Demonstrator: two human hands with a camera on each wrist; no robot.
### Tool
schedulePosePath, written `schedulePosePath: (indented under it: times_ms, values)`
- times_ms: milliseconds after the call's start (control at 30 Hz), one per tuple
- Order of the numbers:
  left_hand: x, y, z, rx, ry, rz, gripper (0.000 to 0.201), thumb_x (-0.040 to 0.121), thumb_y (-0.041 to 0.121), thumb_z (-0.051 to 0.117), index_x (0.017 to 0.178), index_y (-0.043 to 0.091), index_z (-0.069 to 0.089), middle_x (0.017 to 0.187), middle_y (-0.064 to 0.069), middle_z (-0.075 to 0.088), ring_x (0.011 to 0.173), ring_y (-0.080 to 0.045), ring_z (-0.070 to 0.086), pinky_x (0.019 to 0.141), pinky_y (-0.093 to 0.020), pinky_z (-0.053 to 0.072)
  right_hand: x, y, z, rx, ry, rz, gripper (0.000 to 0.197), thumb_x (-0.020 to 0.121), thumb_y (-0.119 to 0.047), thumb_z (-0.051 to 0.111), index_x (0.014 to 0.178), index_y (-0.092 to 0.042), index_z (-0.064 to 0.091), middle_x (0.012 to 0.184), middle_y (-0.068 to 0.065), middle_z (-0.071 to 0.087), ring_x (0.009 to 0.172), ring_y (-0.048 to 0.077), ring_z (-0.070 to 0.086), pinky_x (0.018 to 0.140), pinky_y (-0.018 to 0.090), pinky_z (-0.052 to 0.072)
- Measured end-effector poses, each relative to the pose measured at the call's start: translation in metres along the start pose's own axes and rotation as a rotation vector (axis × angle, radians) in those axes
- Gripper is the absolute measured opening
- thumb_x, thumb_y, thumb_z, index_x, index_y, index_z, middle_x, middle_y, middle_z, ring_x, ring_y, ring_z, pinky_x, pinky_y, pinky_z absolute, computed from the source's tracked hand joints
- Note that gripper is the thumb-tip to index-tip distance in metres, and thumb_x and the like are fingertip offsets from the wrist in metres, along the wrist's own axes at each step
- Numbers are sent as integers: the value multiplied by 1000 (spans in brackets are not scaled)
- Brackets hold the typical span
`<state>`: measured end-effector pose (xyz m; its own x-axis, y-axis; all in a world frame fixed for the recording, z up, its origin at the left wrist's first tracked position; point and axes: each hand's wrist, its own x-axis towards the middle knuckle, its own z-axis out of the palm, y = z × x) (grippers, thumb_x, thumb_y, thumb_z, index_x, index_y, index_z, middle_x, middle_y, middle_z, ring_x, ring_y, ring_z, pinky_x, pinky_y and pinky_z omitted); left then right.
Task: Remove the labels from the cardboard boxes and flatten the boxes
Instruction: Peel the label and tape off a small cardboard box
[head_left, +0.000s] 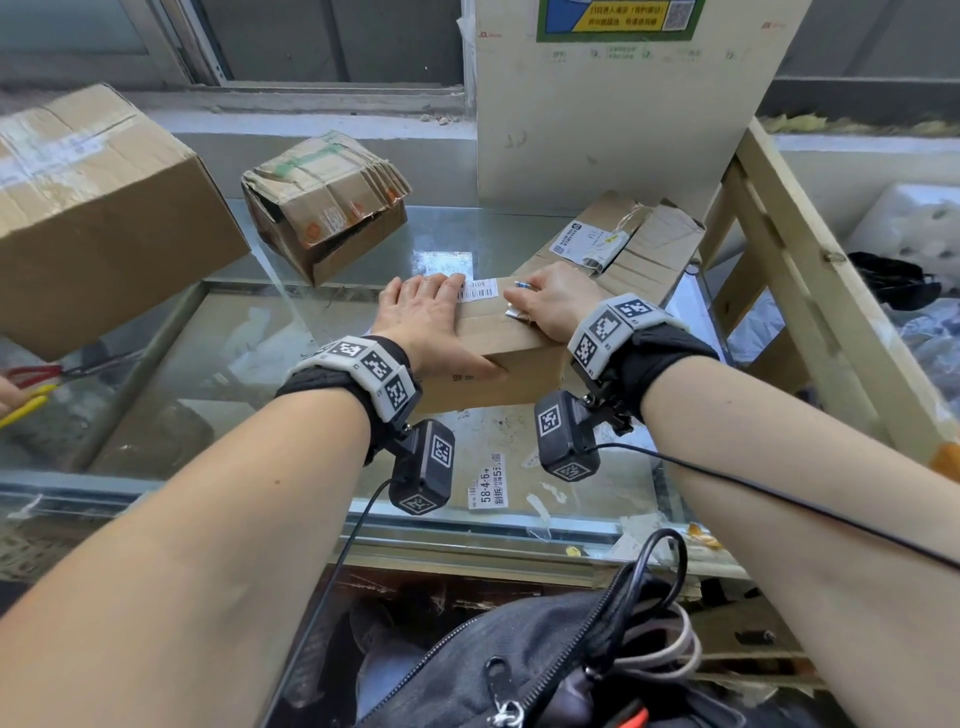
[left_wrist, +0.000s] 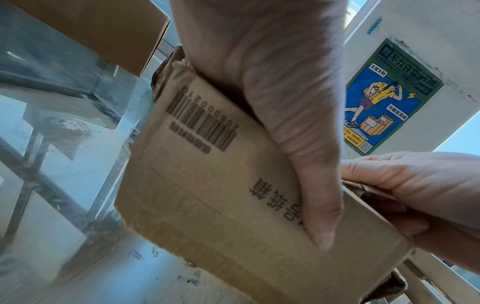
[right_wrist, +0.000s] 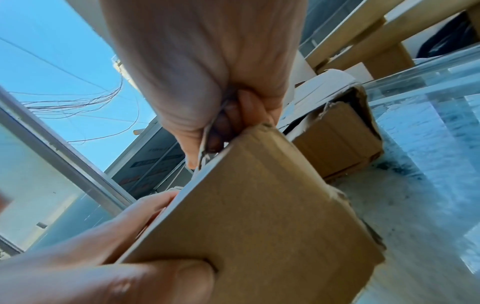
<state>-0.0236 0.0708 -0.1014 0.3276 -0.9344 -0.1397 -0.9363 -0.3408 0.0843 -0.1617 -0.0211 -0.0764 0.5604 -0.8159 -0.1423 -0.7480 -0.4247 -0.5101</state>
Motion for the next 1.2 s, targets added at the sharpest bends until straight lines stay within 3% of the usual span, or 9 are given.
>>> schedulePosePath:
  times_ms: [100, 233, 367, 700, 767, 900, 1000, 1100, 1200]
  values:
    - [0, 0, 0, -3, 2, 0, 123, 56, 83, 63, 151, 23, 14, 153, 0, 25, 144, -20, 17, 120, -43, 1, -1, 2, -1, 62, 4, -2, 40, 96, -36, 51, 61, -16, 51, 67, 0, 52, 75, 18, 51, 66, 27, 34]
    - [1, 0, 1, 2, 7, 1, 123, 56, 83, 63, 151, 23, 14, 153, 0, 26, 143, -21, 18, 120, -43, 2, 0, 6, 0, 168, -12, -9, 30, 96, -33, 53, 76, -11, 60, 71, 5, 55, 73, 19, 50, 66, 28, 36]
    - [1, 0, 1, 2, 7, 2, 124, 55, 84, 63, 151, 23, 14, 153, 0, 26, 143, -21, 18, 120, -43, 2, 1, 9, 3, 332, -18, 34, 28, 94, -31, 57, 74, -12, 60, 65, 1, 54, 65, 15, 50, 63, 28, 39]
    - [2, -1, 2, 2, 3, 2, 125, 54, 85, 62, 152, 23, 13, 153, 0, 25, 144, -21, 17, 120, -44, 2, 6, 13, 8, 577, -9, 104, 23, 90, -27, 63, 81, -7, 67, 80, 13, 62, 74, 23, 56, 71, 38, 49]
    - [2, -1, 2, 3, 6, 2, 125, 54, 85, 62, 151, 23, 14, 153, 0, 25, 143, -21, 18, 120, -44, 3, 6, 13, 8, 601, -17, 112, 23, 91, -27, 63, 83, -5, 67, 79, 13, 62, 74, 23, 56, 71, 35, 47]
    - [0, 0, 1, -1, 10, 3, 123, 56, 83, 64, 151, 23, 14, 152, 0, 26, 143, -21, 18, 120, -43, 2, 6, 15, 8, 658, -6, 115, 28, 91, -24, 63, 66, -12, 58, 65, 4, 55, 61, 15, 50, 62, 27, 43]
    - [0, 0, 0, -1, 11, 5, 123, 56, 82, 64, 151, 23, 14, 152, 0, 26, 143, -21, 18, 120, -44, 3, 6, 16, 7, 708, -11, 123, 27, 91, -23, 63, 67, -12, 59, 67, 5, 56, 64, 16, 51, 66, 31, 44]
    - [0, 0, 0, -3, 11, 5, 123, 56, 83, 64, 151, 23, 15, 152, 0, 27, 143, -21, 19, 120, -44, 3, 5, 16, 7, 764, -24, 133, 25, 92, -21, 61, 69, -11, 59, 68, 4, 57, 61, 14, 53, 62, 26, 46]
    - [0, 0, 0, -3, 9, 8, 123, 56, 83, 63, 151, 23, 15, 152, -1, 27, 143, -22, 19, 120, -44, 3, 6, 17, 8, 806, -23, 136, 24, 92, -20, 61, 70, -10, 61, 71, 6, 59, 69, 18, 55, 74, 33, 50]
